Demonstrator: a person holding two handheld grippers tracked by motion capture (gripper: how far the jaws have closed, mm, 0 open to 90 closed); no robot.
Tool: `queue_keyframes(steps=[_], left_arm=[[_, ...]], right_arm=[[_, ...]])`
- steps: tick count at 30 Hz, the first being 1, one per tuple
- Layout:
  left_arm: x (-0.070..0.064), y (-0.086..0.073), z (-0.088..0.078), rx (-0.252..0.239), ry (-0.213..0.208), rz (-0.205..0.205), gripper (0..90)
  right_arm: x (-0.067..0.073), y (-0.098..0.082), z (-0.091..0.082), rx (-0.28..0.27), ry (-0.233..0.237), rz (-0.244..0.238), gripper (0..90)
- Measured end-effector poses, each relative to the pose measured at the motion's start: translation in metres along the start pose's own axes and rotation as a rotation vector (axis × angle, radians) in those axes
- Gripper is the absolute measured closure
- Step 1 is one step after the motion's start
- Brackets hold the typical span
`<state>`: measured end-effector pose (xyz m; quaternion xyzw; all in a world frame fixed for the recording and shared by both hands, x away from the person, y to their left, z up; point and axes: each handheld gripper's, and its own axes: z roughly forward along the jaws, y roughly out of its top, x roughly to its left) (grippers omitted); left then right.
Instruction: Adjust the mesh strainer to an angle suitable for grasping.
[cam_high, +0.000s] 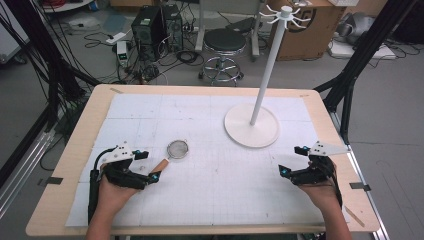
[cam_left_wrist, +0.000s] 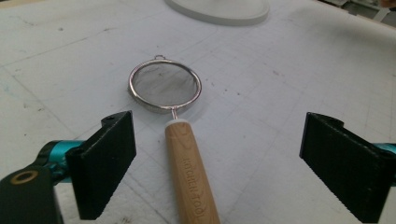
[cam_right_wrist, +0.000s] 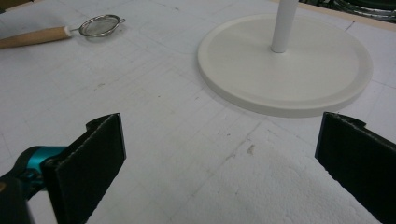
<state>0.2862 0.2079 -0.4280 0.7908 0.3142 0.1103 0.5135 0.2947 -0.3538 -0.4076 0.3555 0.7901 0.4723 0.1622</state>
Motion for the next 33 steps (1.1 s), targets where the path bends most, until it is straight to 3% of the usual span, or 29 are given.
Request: queue_keyframes(steps=[6, 9, 17, 28, 33], left_arm=[[0.000, -0.001, 0.005, 0.052, 0.043, 0.002, 20.3], [-0.001, -0.002, 0.008, 0.105, 0.081, 0.012, 26.8], [0.001, -0.004, 0.013, 0.161, 0.125, -0.002, 33.8], [0.000, -0.005, 0.019, 0.236, 0.131, -0.030, 44.5], [-0.003, -0.005, 0.023, 0.282, 0.137, -0.022, 54.2]], right_arm=[[-0.001, -0.001, 0.001, 0.005, -0.005, 0.003, 0.5], [0.000, -0.001, 0.001, 0.012, -0.005, 0.001, 0.5], [-0.001, -0.002, 0.002, 0.017, -0.007, 0.004, 0.5], [-0.002, -0.003, 0.004, 0.029, -0.008, 0.003, 0.5], [-0.001, -0.004, 0.004, 0.033, -0.008, 0.004, 0.5]])
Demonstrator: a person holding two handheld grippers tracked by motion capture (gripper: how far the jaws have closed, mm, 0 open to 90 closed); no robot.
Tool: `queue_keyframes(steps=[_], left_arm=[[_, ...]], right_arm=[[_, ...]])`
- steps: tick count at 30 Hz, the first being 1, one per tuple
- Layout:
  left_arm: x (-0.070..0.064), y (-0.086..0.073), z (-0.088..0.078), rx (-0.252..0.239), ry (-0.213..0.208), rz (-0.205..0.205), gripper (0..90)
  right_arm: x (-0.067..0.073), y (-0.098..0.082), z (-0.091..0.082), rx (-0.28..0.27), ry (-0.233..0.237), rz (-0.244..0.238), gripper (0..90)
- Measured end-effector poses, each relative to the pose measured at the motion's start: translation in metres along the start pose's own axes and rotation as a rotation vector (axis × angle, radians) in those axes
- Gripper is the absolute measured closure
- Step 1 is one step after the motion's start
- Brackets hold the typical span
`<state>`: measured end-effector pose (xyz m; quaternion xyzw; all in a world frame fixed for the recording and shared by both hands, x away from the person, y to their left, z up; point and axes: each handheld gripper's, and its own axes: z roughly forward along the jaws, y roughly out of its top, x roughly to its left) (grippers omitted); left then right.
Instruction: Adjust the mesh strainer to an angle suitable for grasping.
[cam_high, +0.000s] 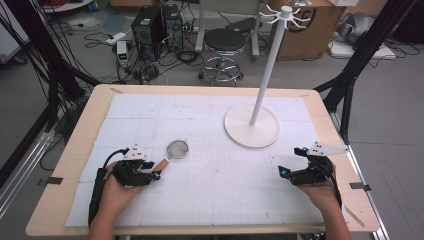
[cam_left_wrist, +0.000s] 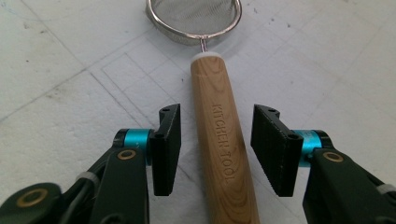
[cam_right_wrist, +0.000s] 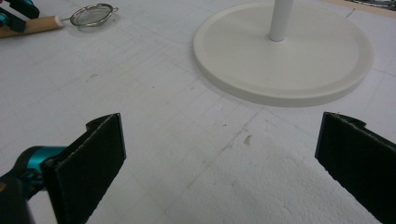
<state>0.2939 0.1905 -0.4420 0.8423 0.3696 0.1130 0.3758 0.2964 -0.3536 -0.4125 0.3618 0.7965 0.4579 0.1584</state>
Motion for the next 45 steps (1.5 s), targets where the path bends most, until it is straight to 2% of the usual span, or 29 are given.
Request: queue_keyframes(steps=[1, 3, 4, 7, 11, 15, 21, 26, 29, 32, 39, 40, 42, 44, 45], left_arm=[[-0.002, 0.001, 0.003, 0.022, 0.003, 0.011, 55.5], [-0.003, 0.001, 0.004, 0.034, 0.011, 0.019, 59.0], [-0.005, 0.002, 0.005, 0.045, 0.026, 0.040, 59.0], [-0.007, 0.004, 0.005, 0.062, 0.042, 0.046, 63.9], [-0.010, 0.006, 0.006, 0.076, 0.058, 0.051, 64.4], [-0.013, 0.009, 0.004, 0.070, 0.041, 0.068, 67.7], [-0.019, 0.013, 0.005, 0.068, 0.043, 0.100, 69.3], [-0.026, 0.016, 0.010, 0.067, 0.026, 0.135, 69.1], [-0.035, 0.020, 0.016, 0.069, 0.009, 0.168, 68.9], [-0.045, 0.024, 0.022, 0.066, -0.026, 0.202, 68.8], [-0.061, 0.030, 0.029, 0.071, -0.052, 0.254, 68.6], [-0.061, 0.030, 0.029, 0.075, -0.055, 0.258, 68.3], [-0.060, 0.029, 0.031, 0.070, -0.072, 0.240, 67.0], [-0.058, 0.028, 0.030, 0.068, -0.078, 0.226, 60.9], [-0.057, 0.026, 0.029, 0.066, -0.081, 0.219, 61.2]], right_arm=[[0.000, 0.000, 0.000, 0.001, -0.002, -0.001, 0.5], [0.000, 0.000, 0.000, 0.001, -0.002, 0.000, 0.5], [0.000, 0.000, 0.000, 0.001, -0.002, 0.000, 0.5], [-0.001, 0.000, 0.001, -0.001, -0.003, -0.004, 0.5], [0.000, -0.001, 0.001, 0.007, -0.005, -0.002, 0.5], [-0.001, -0.001, 0.002, 0.007, -0.005, -0.006, 0.5], [-0.001, -0.001, 0.002, 0.006, -0.004, -0.006, 0.5], [0.000, -0.001, 0.002, 0.011, -0.003, -0.007, 0.5], [0.000, -0.001, 0.002, 0.007, -0.004, -0.005, 0.5], [0.000, -0.001, 0.002, 0.005, -0.001, -0.008, 0.5], [0.000, -0.001, 0.001, 0.003, 0.000, -0.010, 0.5], [0.000, -0.001, 0.001, 0.003, -0.001, -0.010, 0.5], [0.000, -0.001, 0.001, 0.004, -0.001, -0.010, 0.5], [0.000, -0.001, 0.001, 0.005, -0.001, -0.009, 0.5], [0.000, -0.001, 0.002, 0.003, 0.000, -0.012, 0.5]])
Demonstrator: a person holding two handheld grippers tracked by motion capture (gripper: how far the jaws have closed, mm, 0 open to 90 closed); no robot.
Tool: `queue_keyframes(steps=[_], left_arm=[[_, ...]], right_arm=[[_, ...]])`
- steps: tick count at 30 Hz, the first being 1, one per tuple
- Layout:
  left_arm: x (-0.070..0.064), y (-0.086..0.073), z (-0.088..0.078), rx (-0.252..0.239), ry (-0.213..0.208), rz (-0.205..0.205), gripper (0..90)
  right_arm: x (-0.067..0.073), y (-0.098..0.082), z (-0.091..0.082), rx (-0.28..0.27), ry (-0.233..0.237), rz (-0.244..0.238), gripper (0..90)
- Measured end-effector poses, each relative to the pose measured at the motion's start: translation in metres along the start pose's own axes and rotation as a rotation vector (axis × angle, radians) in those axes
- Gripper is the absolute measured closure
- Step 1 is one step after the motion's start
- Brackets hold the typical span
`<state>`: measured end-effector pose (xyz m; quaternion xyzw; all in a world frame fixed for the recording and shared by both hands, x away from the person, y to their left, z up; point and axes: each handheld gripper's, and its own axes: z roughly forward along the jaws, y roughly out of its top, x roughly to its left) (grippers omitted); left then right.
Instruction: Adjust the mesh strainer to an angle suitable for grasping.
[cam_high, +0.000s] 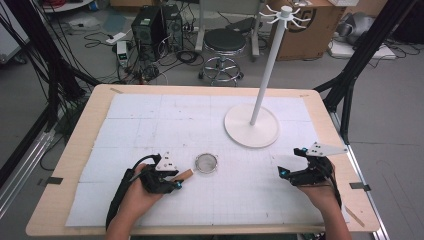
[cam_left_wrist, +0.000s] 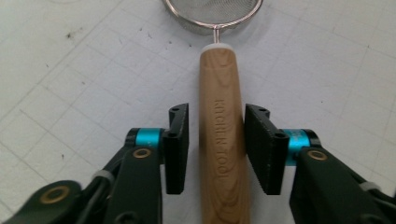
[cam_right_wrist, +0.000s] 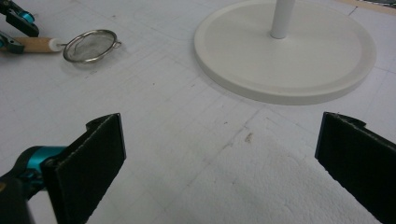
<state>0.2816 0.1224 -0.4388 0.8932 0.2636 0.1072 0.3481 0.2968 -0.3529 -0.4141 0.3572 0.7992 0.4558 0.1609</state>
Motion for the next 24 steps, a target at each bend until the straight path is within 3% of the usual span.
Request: queue_keyframes(steps=[5, 7, 11, 24], left_arm=[[0.005, -0.007, -0.008, 0.003, -0.024, -0.024, 60.4], [0.004, -0.007, -0.007, 0.016, -0.033, -0.009, 64.2], [-0.001, -0.001, -0.004, 0.057, -0.008, 0.043, 66.7], [-0.017, 0.023, 0.016, 0.055, -0.040, 0.107, 67.1]], right_arm=[[0.000, 0.000, 0.000, 0.000, 0.004, -0.002, 0.5], [0.000, 0.000, 0.000, -0.001, 0.003, 0.002, 0.5], [0.000, 0.000, 0.001, 0.004, 0.004, 0.000, 0.5], [0.002, 0.000, -0.001, -0.001, 0.003, 0.001, 0.5]])
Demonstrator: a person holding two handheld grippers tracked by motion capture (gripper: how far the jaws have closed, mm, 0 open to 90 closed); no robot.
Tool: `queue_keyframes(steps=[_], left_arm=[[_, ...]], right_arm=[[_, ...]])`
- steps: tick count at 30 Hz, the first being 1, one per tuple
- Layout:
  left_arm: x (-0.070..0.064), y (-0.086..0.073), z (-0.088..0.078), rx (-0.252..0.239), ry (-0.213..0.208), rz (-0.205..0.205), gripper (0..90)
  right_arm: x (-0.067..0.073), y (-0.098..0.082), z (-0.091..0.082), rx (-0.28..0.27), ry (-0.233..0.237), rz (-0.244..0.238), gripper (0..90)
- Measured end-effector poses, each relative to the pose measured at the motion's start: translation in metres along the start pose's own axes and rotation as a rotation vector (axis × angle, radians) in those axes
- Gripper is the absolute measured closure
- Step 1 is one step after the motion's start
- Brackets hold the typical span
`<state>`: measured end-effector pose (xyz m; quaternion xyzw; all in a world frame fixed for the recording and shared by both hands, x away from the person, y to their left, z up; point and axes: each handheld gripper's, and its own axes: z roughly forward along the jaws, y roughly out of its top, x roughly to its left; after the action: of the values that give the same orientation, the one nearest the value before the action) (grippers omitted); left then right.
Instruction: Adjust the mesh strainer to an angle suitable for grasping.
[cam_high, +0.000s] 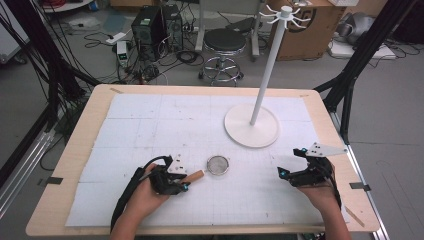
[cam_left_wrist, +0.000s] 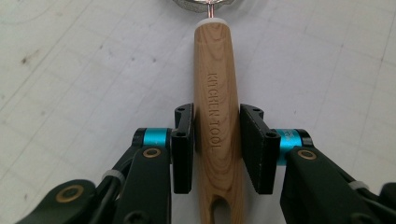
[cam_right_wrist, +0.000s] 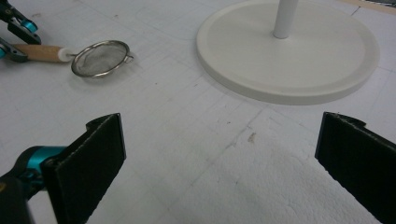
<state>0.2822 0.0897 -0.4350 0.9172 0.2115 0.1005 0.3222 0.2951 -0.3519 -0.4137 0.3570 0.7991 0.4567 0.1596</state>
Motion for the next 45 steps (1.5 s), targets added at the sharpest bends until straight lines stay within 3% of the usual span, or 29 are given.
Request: queue_keyframes(steps=[8, 11, 19, 40, 43, 45], left_arm=[[-0.012, 0.026, 0.018, 0.005, -0.026, 0.057, 67.4], [-0.016, 0.033, 0.025, -0.003, -0.037, 0.059, 67.4], [-0.026, 0.053, 0.038, 0.024, -0.066, 0.110, 66.9], [-0.048, 0.080, 0.060, 0.003, -0.107, 0.171, 66.5], [-0.047, 0.079, 0.060, 0.001, -0.095, 0.174, 60.7], [-0.046, 0.077, 0.056, -0.012, -0.083, 0.153, 56.0]], right_arm=[[-0.002, 0.000, -0.002, -0.012, 0.004, 0.006, 0.5], [-0.002, 0.000, -0.002, -0.010, 0.005, 0.010, 0.5], [-0.003, 0.000, -0.001, -0.012, 0.006, 0.014, 0.6], [-0.003, 0.000, -0.001, -0.006, 0.008, 0.018, 0.5], [-0.004, -0.001, -0.001, -0.007, 0.009, 0.020, 0.5], [-0.004, -0.001, -0.001, -0.008, 0.010, 0.021, 0.5]])
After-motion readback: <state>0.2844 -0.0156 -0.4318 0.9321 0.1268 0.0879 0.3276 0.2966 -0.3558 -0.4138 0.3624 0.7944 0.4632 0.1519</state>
